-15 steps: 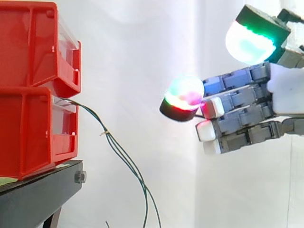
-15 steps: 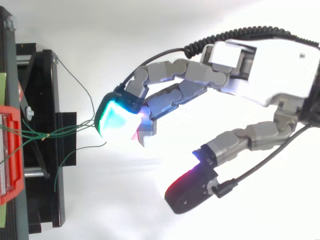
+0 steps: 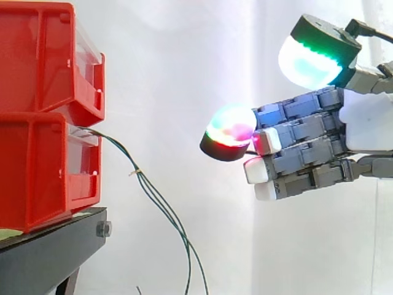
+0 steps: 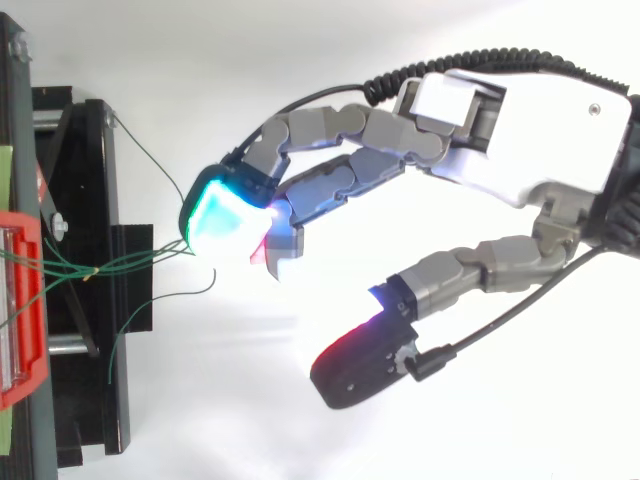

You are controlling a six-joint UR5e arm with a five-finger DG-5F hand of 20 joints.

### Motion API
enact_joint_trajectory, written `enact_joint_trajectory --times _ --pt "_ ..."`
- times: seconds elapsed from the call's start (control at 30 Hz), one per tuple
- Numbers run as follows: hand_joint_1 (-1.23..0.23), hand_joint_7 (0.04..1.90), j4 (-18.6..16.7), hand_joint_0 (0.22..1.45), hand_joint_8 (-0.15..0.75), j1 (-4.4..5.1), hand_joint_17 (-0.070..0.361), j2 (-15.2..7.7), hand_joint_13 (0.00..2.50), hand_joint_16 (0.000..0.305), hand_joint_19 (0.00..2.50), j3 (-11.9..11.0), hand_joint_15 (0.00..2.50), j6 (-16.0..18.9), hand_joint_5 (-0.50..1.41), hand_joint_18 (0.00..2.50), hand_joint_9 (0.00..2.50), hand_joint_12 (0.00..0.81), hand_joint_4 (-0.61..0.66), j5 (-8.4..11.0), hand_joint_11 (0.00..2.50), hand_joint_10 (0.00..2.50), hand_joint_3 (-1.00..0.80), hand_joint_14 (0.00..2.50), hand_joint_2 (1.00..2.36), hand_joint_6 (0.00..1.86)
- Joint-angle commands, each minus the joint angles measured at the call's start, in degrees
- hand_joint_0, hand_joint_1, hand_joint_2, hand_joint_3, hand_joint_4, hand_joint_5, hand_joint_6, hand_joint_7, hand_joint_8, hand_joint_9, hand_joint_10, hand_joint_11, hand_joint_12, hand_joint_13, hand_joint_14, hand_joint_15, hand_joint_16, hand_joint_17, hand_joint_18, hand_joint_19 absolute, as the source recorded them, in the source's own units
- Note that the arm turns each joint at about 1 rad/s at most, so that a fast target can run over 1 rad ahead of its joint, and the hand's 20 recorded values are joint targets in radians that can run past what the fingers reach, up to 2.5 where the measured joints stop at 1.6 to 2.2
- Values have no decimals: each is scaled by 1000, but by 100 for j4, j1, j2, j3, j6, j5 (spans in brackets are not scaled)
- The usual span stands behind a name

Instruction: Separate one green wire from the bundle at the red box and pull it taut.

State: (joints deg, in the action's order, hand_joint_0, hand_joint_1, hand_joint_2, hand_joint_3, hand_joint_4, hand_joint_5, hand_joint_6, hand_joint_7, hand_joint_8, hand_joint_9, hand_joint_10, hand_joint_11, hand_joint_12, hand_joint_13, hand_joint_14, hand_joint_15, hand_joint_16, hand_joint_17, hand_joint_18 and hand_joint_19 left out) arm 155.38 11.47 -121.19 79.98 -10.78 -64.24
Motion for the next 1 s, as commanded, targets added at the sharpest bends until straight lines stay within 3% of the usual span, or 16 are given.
enact_joint_trajectory --times 0.0,0.07,0.27,0.4,0.63,0.7,0.73,0.77,0.9,0.93,0.97 --pt "-767 951 -17 569 286 13 54 -1 796 24 225 0 407 -117 -181 623 782 264 243 131 1132 9 -500 14 1000 503" --pt "-756 956 -26 562 277 22 77 -1 798 34 365 0 439 -223 -176 674 788 309 243 246 1138 10 -500 17 1000 503" --pt "-750 964 -61 546 278 48 102 -1 738 45 418 0 443 -706 -168 653 816 344 249 720 1149 11 -500 17 1000 503" --pt "-734 963 -263 539 280 57 105 -9 728 47 419 0 443 -812 -165 638 826 349 245 747 1133 13 -500 16 1000 503" --pt "-720 960 -298 532 282 92 106 -27 719 47 420 0 432 -987 -162 630 825 354 250 755 1099 14 -500 17 1000 503" --pt "-715 958 -351 529 280 101 106 -159 718 47 428 0 432 -961 -160 630 827 357 254 747 1091 14 -500 15 1000 503" --pt "-715 953 -685 529 280 101 107 -449 718 47 428 -27 432 -899 -160 630 827 357 253 747 1091 14 -500 15 1000 503" --pt "-711 957 -887 529 281 110 107 -528 717 47 425 -35 432 -917 -160 630 827 356 254 755 1091 14 -500 17 1000 503" --pt "-700 955 -1133 525 284 110 108 -704 715 48 418 -132 417 -935 -158 626 840 360 251 755 1049 16 -500 15 1000 503" --pt "-696 952 -1142 523 282 110 108 -721 683 48 407 -150 383 -935 -158 619 828 357 253 755 982 17 -500 14 1000 503" --pt "-690 937 -1168 516 275 110 113 -739 643 50 369 -158 305 -952 -157 588 774 355 250 755 751 18 -500 13 1000 503"
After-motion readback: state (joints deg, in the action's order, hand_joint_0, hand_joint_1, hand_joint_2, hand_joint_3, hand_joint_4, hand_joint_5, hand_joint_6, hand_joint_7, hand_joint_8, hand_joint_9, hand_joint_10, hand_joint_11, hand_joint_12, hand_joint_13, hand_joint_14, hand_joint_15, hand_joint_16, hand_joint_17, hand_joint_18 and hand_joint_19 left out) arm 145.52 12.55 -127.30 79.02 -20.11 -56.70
